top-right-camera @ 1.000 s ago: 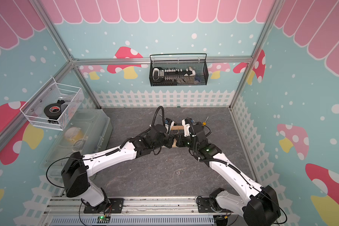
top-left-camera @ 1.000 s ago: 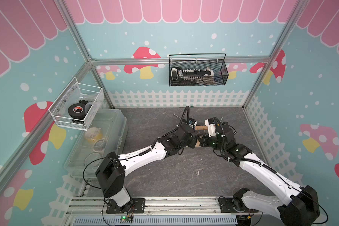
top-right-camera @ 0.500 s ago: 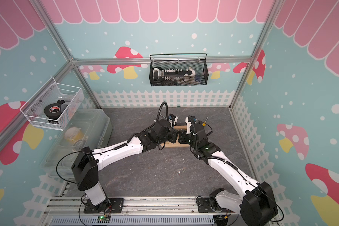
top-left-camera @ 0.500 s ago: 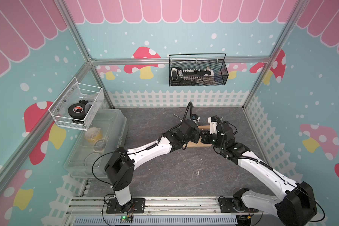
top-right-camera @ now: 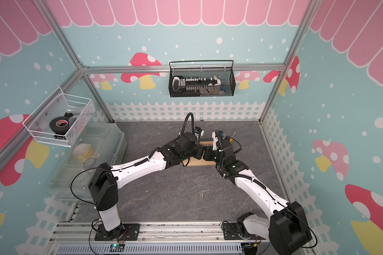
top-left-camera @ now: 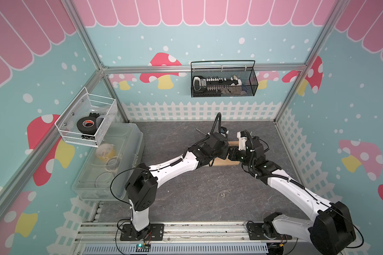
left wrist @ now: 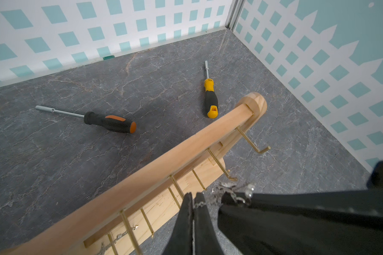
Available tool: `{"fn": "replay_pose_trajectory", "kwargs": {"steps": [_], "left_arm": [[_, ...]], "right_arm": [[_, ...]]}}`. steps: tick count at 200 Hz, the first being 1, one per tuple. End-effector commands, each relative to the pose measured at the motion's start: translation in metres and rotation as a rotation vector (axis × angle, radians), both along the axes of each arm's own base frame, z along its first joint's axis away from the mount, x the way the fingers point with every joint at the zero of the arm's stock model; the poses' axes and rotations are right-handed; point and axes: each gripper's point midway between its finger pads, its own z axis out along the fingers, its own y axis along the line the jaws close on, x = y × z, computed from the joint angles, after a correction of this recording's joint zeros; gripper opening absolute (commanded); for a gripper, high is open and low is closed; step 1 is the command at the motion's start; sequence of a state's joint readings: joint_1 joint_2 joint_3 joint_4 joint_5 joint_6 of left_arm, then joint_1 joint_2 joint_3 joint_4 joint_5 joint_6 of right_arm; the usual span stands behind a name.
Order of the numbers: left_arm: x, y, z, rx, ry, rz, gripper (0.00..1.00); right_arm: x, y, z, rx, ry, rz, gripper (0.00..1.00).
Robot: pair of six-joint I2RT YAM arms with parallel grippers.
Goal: Hang the necklace on the jewelry display stand
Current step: Hang the necklace on the stand.
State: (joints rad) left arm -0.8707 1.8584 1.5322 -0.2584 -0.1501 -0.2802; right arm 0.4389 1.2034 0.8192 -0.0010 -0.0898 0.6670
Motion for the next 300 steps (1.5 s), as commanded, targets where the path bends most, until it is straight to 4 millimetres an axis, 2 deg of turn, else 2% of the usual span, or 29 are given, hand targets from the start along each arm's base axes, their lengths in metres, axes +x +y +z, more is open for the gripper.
{"fn": "replay_pose_trajectory", "kwargs": {"steps": [1, 64, 110, 179, 240, 253, 266, 300], "left_arm": [[0.02, 0.02, -0.006, 0.065, -0.014, 0.086, 0.0], [0.022, 0.03, -0.006, 0.103, -0.013, 0.13, 0.0], [0.026, 0.031, -0.015, 0.128, 0.0, 0.155, 0.0], [0.024, 0.03, -0.004, 0.089, 0.004, 0.145, 0.16], [0.017, 0.02, 0.009, 0.012, 0.017, 0.094, 0.2], [0.016, 0.018, 0.013, -0.004, 0.019, 0.085, 0.21], [0.015, 0.018, 0.015, -0.009, 0.017, 0.085, 0.21], [0.016, 0.021, 0.013, -0.003, 0.017, 0.094, 0.18]], "right_arm": [[0.002, -0.012, -0.018, -0.02, 0.042, -0.054, 0.03], [0.005, -0.011, -0.024, -0.016, 0.047, -0.06, 0.04], [0.008, -0.011, -0.031, -0.028, 0.061, -0.063, 0.04], [0.006, -0.014, -0.04, -0.06, 0.085, -0.068, 0.05], [0.006, -0.011, -0.037, -0.058, 0.082, -0.052, 0.08], [0.006, -0.011, -0.037, -0.062, 0.084, -0.051, 0.12], [0.006, -0.012, -0.037, -0.065, 0.085, -0.051, 0.2], [0.004, -0.011, -0.032, -0.07, 0.088, -0.041, 0.24]]}}
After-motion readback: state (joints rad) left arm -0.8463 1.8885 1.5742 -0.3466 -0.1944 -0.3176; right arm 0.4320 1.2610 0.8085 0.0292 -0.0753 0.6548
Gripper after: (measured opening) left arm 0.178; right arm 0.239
